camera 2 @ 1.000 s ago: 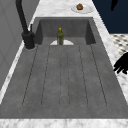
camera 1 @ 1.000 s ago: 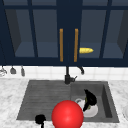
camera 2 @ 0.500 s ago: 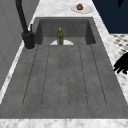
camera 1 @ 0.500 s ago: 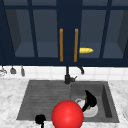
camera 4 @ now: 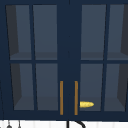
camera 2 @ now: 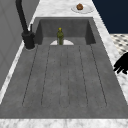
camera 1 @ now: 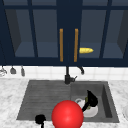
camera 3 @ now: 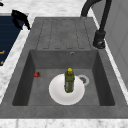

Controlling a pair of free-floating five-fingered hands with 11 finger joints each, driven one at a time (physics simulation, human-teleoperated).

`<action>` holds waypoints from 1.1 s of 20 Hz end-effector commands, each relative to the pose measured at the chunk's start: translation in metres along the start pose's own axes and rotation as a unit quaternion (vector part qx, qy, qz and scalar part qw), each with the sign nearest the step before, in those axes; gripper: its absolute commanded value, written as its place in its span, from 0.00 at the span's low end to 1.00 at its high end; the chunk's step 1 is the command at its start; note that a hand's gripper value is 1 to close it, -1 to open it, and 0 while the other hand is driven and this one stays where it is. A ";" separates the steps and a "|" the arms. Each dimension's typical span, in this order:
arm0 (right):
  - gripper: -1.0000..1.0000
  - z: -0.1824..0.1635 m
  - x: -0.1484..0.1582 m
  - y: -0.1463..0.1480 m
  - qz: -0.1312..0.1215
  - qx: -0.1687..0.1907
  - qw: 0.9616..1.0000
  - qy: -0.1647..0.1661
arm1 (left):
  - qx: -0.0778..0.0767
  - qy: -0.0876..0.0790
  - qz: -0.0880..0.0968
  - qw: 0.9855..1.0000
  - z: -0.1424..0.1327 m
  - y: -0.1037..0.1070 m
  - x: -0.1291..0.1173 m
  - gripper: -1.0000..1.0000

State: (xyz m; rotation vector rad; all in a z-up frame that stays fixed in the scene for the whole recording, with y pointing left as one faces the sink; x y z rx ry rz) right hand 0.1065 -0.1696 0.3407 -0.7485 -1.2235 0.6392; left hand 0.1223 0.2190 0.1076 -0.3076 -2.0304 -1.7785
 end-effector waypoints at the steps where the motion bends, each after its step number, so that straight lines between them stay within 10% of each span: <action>1: 0.00 0.010 0.013 -0.012 -0.036 -0.016 0.999 0.030 | 0.000 0.000 0.000 1.000 0.000 0.000 0.000 0.50; 22: 0.00 0.054 0.093 -0.070 -0.063 -0.058 0.987 0.139 | 0.000 0.000 0.000 1.000 0.000 0.000 0.000 0.50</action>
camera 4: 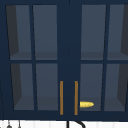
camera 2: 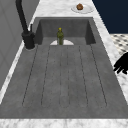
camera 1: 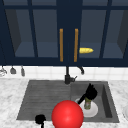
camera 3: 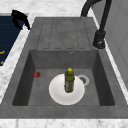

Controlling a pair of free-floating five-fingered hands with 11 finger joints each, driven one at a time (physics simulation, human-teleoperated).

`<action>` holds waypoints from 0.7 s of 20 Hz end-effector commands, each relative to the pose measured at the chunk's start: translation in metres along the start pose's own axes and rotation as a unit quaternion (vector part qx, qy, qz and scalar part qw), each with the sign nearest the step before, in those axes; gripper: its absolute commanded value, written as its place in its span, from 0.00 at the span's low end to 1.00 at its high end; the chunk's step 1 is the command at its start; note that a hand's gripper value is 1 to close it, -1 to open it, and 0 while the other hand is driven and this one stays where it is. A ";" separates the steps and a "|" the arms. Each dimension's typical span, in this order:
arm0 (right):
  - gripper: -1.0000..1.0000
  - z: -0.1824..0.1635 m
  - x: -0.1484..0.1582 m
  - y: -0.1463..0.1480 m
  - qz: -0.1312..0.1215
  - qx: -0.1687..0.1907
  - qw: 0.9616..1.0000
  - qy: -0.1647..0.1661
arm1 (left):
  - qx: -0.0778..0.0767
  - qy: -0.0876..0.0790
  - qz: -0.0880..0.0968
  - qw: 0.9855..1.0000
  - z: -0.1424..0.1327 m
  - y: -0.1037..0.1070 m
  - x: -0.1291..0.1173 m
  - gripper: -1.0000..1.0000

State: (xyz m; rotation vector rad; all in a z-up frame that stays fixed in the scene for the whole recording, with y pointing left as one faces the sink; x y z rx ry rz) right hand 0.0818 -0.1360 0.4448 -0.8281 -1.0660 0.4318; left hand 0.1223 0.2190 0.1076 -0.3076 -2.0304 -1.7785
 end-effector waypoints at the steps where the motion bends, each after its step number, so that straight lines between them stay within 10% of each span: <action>1: 0.00 0.013 0.015 -0.012 -0.031 -0.012 0.999 0.031 | 0.000 0.000 0.000 1.000 0.000 0.000 0.000 0.50; 14: 0.00 0.059 0.057 -0.055 -0.060 -0.022 0.993 0.098 | 0.000 0.000 0.000 1.000 0.000 0.000 0.000 0.50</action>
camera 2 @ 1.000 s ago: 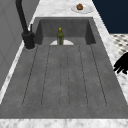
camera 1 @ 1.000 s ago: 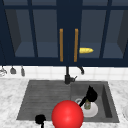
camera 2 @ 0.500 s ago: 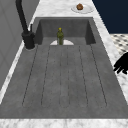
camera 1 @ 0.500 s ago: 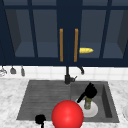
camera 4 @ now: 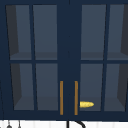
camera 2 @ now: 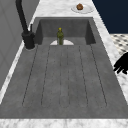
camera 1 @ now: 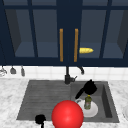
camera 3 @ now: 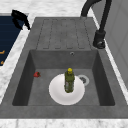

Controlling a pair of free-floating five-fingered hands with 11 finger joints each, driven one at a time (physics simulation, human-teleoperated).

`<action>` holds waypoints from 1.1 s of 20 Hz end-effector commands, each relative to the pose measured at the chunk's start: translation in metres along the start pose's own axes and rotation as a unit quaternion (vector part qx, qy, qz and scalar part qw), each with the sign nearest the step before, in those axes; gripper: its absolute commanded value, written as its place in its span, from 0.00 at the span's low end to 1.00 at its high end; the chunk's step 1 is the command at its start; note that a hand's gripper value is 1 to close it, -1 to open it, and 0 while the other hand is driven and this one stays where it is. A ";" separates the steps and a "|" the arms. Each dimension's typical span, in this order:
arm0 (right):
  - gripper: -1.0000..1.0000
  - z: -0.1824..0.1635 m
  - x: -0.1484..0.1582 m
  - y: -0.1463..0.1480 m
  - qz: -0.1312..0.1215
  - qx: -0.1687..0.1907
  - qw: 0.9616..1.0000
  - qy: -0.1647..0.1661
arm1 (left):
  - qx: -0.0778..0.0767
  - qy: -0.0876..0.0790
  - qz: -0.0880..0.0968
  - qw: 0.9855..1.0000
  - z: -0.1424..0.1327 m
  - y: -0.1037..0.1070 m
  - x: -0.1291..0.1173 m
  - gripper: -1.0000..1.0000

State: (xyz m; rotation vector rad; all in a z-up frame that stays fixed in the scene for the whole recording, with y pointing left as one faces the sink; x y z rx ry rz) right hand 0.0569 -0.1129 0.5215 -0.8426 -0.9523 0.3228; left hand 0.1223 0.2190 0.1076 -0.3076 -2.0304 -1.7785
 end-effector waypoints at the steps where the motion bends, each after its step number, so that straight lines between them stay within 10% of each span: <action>1: 0.00 0.016 0.006 -0.010 -0.050 -0.008 0.998 0.027 | 0.000 0.000 0.000 1.000 0.000 0.000 0.000 0.50; 22: 0.00 0.082 0.031 -0.049 -0.161 -0.057 0.982 0.079 | 0.000 0.000 0.000 1.000 0.000 0.000 0.000 0.50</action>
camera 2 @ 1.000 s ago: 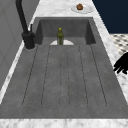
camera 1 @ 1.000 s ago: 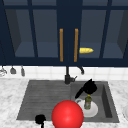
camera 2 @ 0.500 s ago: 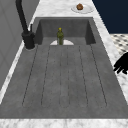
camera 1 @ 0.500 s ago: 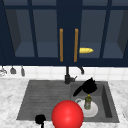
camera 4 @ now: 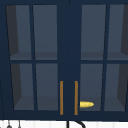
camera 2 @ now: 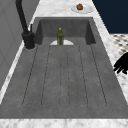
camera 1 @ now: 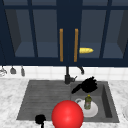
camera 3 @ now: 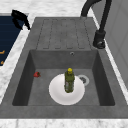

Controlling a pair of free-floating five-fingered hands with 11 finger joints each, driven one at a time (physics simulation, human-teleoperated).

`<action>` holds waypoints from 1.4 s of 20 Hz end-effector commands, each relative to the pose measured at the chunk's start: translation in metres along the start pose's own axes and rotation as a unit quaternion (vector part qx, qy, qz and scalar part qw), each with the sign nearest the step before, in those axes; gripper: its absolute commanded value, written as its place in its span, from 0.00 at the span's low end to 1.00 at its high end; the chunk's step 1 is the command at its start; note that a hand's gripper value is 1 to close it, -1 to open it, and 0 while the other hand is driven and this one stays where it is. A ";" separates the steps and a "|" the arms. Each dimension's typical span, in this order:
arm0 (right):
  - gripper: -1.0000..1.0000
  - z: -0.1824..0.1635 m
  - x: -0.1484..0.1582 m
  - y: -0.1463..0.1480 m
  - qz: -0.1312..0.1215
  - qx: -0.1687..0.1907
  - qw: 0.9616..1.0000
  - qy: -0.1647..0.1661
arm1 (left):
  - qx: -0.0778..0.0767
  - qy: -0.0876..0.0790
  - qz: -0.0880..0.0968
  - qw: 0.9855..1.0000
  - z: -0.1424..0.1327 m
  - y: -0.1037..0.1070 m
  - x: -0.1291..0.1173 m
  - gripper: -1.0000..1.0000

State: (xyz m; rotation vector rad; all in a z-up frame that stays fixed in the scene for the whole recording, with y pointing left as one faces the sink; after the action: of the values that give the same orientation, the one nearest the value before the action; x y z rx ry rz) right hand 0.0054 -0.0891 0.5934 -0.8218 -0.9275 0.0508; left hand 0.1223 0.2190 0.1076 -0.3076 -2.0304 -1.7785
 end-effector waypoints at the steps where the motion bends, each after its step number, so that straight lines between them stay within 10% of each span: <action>1: 0.00 0.009 0.006 -0.006 -0.064 -0.017 0.998 0.018 | 0.000 0.000 0.000 1.000 0.000 0.000 0.000 0.50; 28: 0.00 0.051 0.066 -0.031 -0.213 -0.113 0.968 0.066 | 0.000 0.000 0.000 1.000 0.000 0.000 0.000 0.50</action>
State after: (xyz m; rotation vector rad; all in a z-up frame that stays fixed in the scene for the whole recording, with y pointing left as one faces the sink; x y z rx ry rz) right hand -0.0047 -0.0591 0.6662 -0.8218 -0.9457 -0.3726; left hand 0.1223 0.2190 0.1076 -0.3076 -2.0304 -1.7785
